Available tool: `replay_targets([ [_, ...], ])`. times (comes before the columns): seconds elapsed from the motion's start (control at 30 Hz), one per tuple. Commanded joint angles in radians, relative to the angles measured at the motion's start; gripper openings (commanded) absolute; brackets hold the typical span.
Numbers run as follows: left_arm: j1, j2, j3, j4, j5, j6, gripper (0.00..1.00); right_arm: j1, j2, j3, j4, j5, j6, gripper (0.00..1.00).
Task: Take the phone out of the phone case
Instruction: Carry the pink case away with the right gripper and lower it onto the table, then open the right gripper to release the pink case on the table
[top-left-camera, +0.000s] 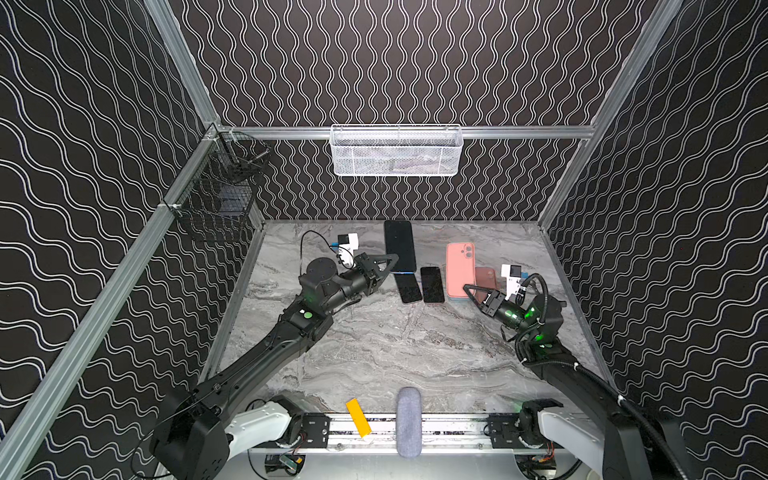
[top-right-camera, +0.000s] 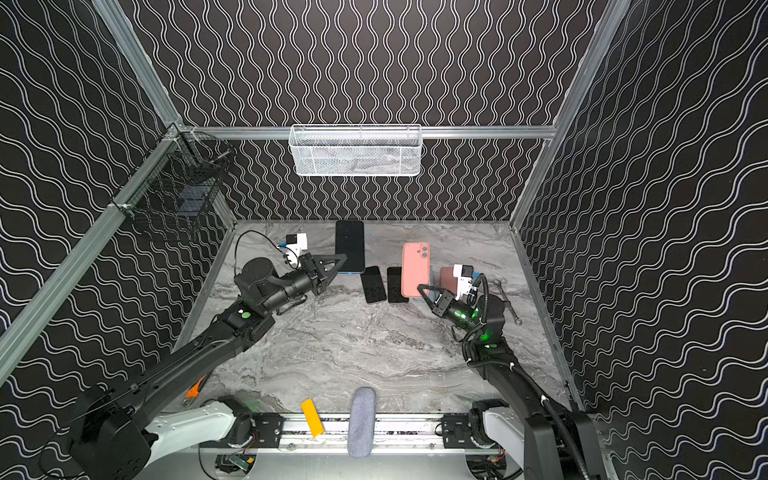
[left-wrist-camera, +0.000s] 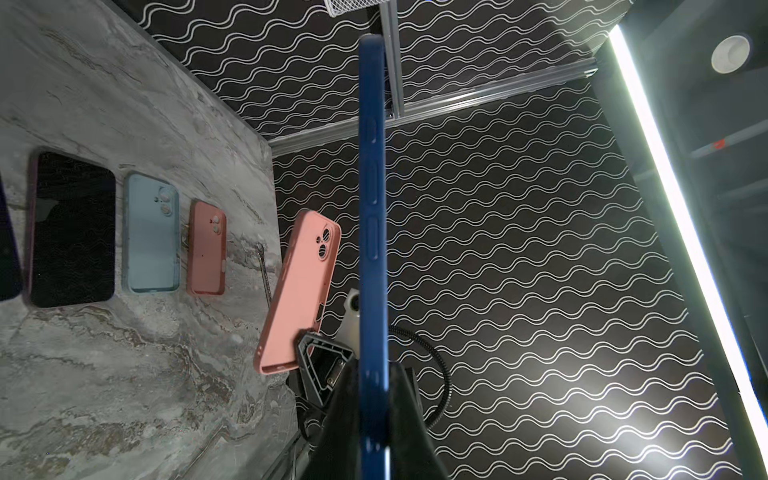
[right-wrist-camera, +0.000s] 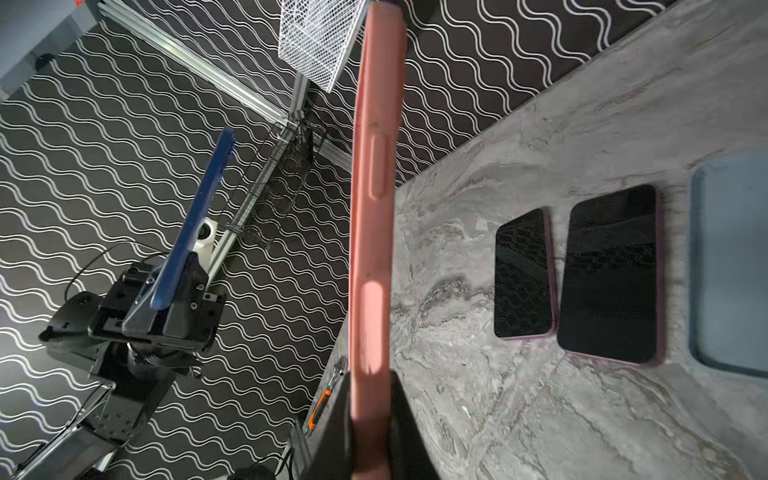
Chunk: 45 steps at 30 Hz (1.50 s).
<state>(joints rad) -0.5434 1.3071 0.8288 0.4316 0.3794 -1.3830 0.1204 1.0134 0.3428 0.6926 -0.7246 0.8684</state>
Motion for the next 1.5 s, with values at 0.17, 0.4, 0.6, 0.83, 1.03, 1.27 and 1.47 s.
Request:
replay_targets([
  [0.17,0.039,0.025,0.015,0.058,0.055,0.027,0.0,-0.031,-0.025,-0.015,-0.153,-0.084,-0.066,0.08],
  [0.4,0.058,0.023,-0.002,0.058,0.055,0.022,0.0,-0.036,-0.036,-0.059,-0.202,-0.081,-0.083,0.08],
  [0.6,0.063,0.034,-0.006,0.058,0.052,0.026,0.0,-0.036,-0.054,-0.14,-0.211,-0.035,-0.06,0.08],
  [0.83,0.066,0.055,-0.006,0.058,0.058,0.021,0.0,-0.039,-0.095,-0.195,-0.32,0.044,-0.082,0.08],
  [1.03,0.068,0.067,-0.007,0.058,0.064,0.022,0.0,-0.042,-0.094,-0.206,-0.43,0.099,-0.125,0.09],
  [1.27,0.071,0.075,-0.01,0.059,0.071,0.02,0.0,-0.044,-0.09,-0.209,-0.512,0.138,-0.186,0.09],
  [1.47,0.072,0.078,-0.016,0.059,0.072,0.019,0.0,-0.044,-0.087,-0.237,-0.523,0.158,-0.209,0.11],
])
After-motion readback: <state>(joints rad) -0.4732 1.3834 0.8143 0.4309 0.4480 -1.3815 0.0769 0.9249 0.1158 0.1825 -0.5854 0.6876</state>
